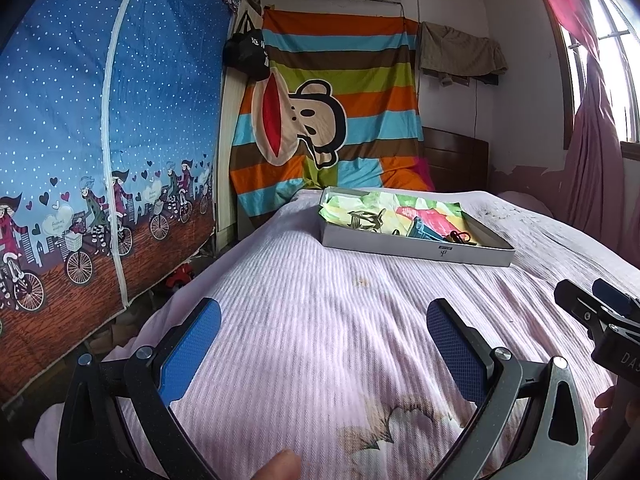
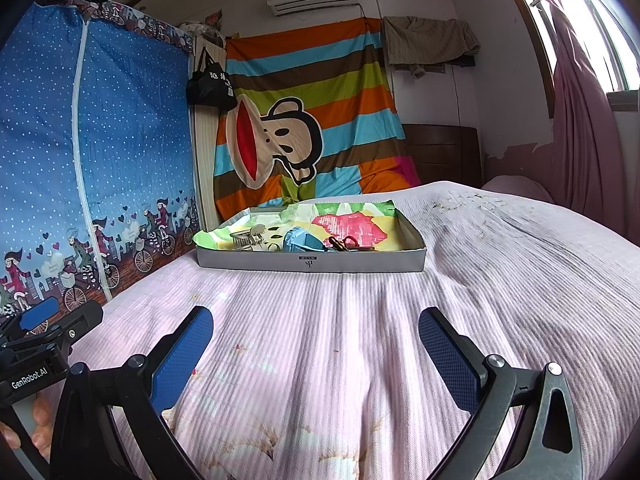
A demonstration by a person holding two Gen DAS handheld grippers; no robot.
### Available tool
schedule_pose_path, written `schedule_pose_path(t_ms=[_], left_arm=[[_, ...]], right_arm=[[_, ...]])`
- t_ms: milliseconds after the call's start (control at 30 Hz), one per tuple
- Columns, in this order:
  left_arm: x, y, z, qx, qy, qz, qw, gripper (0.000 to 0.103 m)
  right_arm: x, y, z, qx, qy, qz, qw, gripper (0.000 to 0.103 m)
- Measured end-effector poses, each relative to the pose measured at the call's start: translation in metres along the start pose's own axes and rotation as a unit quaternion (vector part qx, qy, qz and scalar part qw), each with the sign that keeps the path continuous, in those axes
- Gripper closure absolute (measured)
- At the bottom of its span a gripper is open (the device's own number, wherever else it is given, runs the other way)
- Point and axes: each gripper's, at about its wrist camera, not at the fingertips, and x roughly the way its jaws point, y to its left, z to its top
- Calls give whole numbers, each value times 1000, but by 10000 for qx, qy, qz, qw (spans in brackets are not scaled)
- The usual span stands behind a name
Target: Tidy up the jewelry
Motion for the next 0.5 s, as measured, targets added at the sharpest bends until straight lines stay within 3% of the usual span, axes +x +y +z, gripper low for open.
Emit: schedule_pose_path(t_ms=[500], left_arm=[[1, -4, -2, 42, 105, 17, 9999, 2]], right_arm=[[6, -1, -12, 4, 144, -11, 9999, 0]])
